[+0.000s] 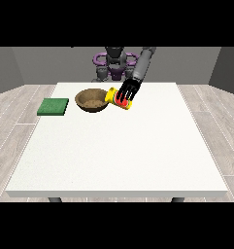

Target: Pick the cup and pour the ball into the bowl, then pick the bowl and place it on the pad

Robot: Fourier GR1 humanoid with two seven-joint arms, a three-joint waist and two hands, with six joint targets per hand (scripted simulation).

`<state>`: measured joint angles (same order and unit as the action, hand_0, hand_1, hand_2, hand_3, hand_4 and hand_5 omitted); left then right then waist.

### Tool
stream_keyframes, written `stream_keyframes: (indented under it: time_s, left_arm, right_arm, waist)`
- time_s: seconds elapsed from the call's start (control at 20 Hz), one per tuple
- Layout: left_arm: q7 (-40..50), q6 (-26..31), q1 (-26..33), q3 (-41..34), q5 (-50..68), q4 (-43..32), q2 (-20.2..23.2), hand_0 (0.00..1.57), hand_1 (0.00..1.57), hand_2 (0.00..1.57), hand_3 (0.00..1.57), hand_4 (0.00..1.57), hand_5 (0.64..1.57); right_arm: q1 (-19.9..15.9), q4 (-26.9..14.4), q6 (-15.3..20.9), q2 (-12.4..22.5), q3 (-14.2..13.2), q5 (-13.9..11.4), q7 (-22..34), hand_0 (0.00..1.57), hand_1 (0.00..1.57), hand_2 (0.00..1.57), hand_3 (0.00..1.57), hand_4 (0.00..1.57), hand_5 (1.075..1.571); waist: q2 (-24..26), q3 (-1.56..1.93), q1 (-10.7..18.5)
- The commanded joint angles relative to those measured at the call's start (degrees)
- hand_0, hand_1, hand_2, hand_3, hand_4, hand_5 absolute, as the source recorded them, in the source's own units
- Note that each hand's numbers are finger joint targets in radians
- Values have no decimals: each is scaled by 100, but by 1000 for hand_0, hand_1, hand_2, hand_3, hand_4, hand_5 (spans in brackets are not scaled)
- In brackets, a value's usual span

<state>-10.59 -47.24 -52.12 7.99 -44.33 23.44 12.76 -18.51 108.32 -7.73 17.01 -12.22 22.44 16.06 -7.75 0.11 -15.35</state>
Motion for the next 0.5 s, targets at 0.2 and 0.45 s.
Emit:
stream_keyframes:
  time_s: [0.2, 0.45]
  left_arm:
    - [1878, -55, -640, 1491, -2176, -1004, -573, 1343, 1343, 1501, 1531, 933, 1509]
    - [2644, 338, -871, 2407, -3346, -1493, -703, 1454, 1454, 1571, 1571, 939, 1490]
  right_arm:
    - [179, -704, -99, -221, 232, -218, -230, 0, 0, 0, 0, 365, 1565]
    - [65, -825, -11, -169, 245, -342, -151, 0, 0, 0, 0, 384, 1565]
  waist:
    - [668, 18, 102]
    - [779, 8, 185]
